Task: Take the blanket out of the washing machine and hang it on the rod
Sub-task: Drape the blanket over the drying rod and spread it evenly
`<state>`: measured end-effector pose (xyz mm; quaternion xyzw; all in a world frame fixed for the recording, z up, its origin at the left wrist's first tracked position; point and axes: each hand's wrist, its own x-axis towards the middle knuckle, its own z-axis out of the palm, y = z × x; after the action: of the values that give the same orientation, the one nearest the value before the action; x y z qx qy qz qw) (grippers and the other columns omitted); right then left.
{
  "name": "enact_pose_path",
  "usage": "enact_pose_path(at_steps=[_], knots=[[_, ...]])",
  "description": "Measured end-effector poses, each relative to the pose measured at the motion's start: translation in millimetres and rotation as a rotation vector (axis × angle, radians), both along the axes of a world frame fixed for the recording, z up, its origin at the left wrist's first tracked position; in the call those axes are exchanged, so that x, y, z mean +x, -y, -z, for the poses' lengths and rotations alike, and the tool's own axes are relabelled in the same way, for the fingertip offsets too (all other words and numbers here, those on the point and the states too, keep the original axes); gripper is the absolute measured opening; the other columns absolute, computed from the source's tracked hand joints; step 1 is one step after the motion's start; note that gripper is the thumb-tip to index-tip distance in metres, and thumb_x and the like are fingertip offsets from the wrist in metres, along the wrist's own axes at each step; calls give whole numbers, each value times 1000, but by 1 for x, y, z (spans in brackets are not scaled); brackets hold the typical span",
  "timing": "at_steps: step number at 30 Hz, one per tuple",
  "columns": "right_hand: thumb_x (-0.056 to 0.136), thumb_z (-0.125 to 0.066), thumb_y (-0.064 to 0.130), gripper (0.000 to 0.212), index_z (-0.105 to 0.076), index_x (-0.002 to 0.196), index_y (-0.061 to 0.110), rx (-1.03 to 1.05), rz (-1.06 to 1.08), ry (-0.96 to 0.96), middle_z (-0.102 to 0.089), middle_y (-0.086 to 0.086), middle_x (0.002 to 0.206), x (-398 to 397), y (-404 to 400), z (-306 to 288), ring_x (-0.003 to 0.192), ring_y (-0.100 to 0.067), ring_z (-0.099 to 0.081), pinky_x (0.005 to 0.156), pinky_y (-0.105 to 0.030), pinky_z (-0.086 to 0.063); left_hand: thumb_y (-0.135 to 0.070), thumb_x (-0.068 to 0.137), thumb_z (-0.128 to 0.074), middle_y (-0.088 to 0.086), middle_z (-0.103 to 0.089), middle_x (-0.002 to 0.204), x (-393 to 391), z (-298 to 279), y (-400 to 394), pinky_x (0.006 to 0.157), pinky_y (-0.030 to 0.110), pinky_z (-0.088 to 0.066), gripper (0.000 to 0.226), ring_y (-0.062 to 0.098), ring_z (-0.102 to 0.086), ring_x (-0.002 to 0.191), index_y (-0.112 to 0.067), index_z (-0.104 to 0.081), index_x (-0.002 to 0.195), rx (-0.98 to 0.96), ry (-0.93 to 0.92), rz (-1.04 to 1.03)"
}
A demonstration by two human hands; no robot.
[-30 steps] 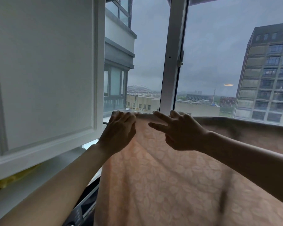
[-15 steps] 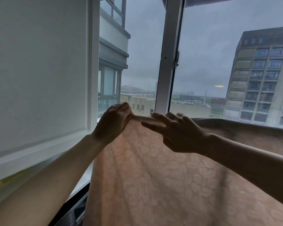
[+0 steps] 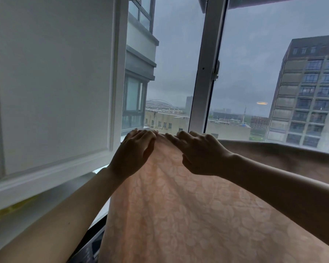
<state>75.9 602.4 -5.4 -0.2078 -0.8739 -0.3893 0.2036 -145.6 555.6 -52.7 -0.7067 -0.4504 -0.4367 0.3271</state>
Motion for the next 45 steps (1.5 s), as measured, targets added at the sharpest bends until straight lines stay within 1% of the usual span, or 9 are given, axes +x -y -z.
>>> enact_pose_path(at_steps=[6,12,15,21,26,32,36,40,45], knots=[[85,-48,24,64,-32,147,22,-25,-34,6,-61,-7,114,-15,-3,0,81,-23,-63,54,-27,-44,-14,98,-48,-2,-67,93,-14,-15,-8,73,14,-44,14,10,-61,86,-11,-62,97,-49,467,-20],[87,-40,26,63,-26,149,25,-25,-37,15,-59,-4,117,-21,-6,0,83,-22,-63,56,-27,-47,-35,104,-34,15,-63,95,-34,-25,-29,70,29,-50,43,23,-62,83,-3,-63,100,-652,1191,332],[87,-40,25,63,-25,149,25,-23,-37,9,-59,-5,116,-19,-9,0,81,-21,-63,55,-28,-49,-40,102,-38,12,-63,81,-40,-24,-31,70,31,-49,42,21,-62,77,-6,-62,98,-845,1313,486],[88,-31,32,63,-17,150,28,-16,-34,11,-56,-1,113,-18,-13,2,77,-16,-60,55,-31,-54,-19,99,-50,9,-62,83,-53,-23,-27,60,30,-46,22,20,-58,78,-8,-68,95,-714,1124,434],[89,-27,36,61,-23,149,28,3,-40,-23,-58,1,107,-21,-11,-1,74,-17,-62,52,-29,-52,-17,99,-48,8,-65,78,-58,-24,-7,63,19,-42,24,16,-59,71,-6,-64,87,52,876,3],[88,-36,29,63,-21,150,25,35,-3,30,-54,-5,125,-19,-15,4,81,-20,-61,51,-32,-52,-18,95,-54,0,-66,71,-67,9,1,60,28,-50,20,16,-64,64,-14,-67,80,-309,775,154],[88,-28,32,63,-20,150,27,33,-10,32,-54,-5,123,-20,-15,4,82,-20,-62,52,-31,-52,-60,77,-55,-1,-71,91,-60,12,-4,71,33,-52,52,14,-66,82,-17,-69,102,-547,710,263],[92,-32,31,58,-21,148,27,41,-41,9,-56,-6,117,-20,-14,5,79,-20,-61,52,-32,-52,-30,91,-63,6,-71,85,-53,10,-15,80,45,-55,25,25,-67,84,-6,-71,90,-427,679,155],[95,-36,36,52,-27,146,27,103,-76,-27,-58,-7,109,-22,-10,5,74,-19,-61,49,-30,-51,-18,91,-64,-12,-60,75,-41,6,5,57,19,-44,9,-3,-55,61,-15,-61,82,188,592,-118]])
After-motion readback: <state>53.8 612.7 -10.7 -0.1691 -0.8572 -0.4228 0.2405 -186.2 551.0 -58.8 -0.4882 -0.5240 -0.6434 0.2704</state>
